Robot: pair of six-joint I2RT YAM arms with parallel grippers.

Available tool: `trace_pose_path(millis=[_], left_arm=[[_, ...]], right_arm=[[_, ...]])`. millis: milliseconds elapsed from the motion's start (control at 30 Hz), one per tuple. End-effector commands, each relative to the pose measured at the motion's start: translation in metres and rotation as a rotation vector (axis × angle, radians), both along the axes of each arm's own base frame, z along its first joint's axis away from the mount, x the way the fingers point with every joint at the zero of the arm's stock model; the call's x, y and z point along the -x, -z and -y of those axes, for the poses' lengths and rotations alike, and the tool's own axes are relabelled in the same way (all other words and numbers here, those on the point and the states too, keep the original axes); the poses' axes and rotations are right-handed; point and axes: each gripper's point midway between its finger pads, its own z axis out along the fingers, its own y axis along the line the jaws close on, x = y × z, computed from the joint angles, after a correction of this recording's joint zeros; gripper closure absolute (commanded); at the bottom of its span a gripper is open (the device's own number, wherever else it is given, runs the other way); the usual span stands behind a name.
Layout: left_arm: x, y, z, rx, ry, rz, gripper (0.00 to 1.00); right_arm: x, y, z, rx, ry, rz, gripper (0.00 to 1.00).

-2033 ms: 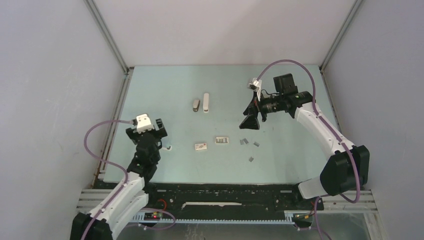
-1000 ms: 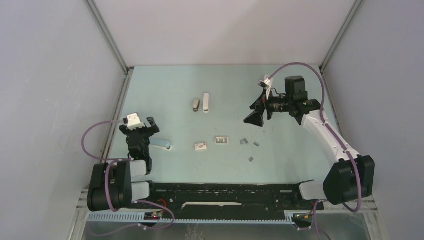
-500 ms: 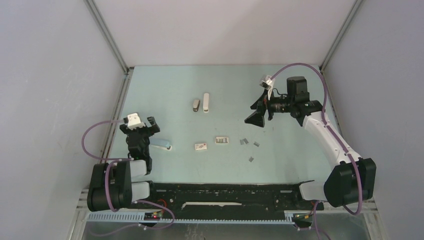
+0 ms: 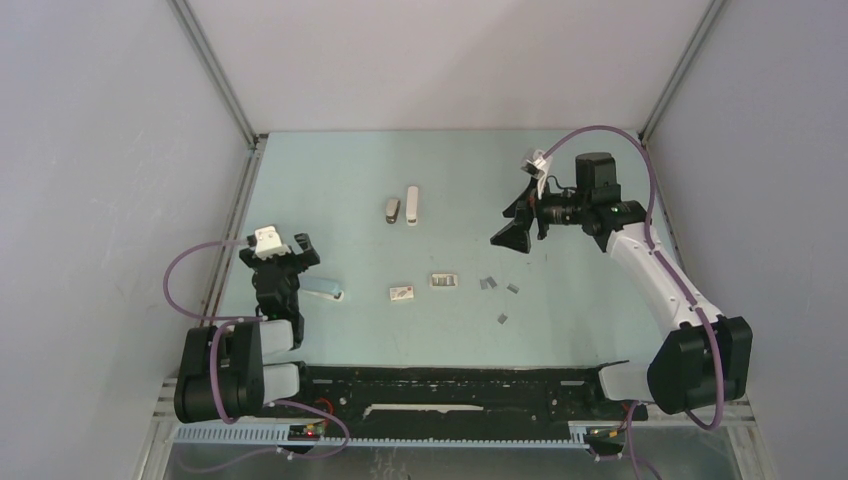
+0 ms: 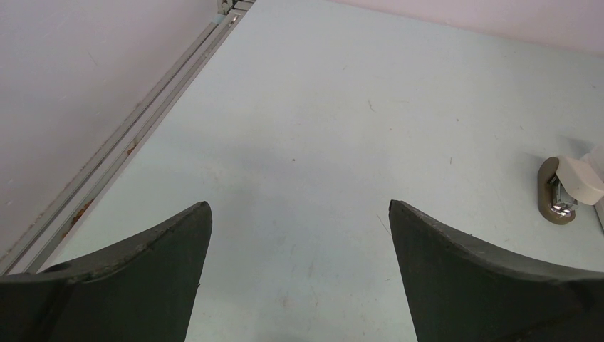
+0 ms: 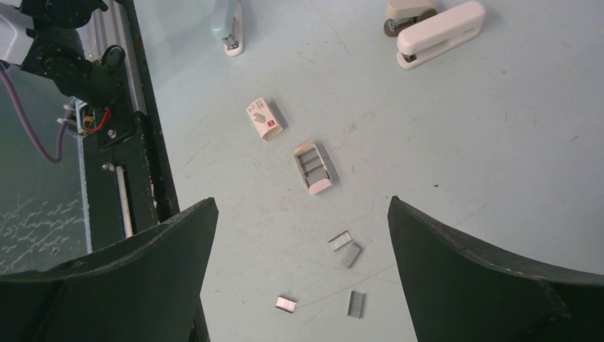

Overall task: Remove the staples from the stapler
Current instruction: Pick up the staple from the center of the board.

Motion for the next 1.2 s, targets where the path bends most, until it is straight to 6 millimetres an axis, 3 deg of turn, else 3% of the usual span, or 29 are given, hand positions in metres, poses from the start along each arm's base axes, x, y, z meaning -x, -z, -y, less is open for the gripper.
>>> trace_pose_path(millis=[0, 467, 1167], left_arm=[[-0.012, -0.025, -0.001, -0.023, 0.005, 0.067, 0.0], [-0.012, -0.025, -0.001, -0.022, 0.004, 0.067, 0.0], [-0.012, -0.025, -0.001, -0.022, 0.004, 0.067, 0.0]], right_arm=[[-0.007, -0.01, 0.005, -0.009, 0.034, 0.039, 0.0], [-0.017, 0.0, 0.007, 0.007, 0.069, 0.011, 0.0], [-0.016, -0.002, 0.008, 0.003, 0.069, 0.015, 0.0]])
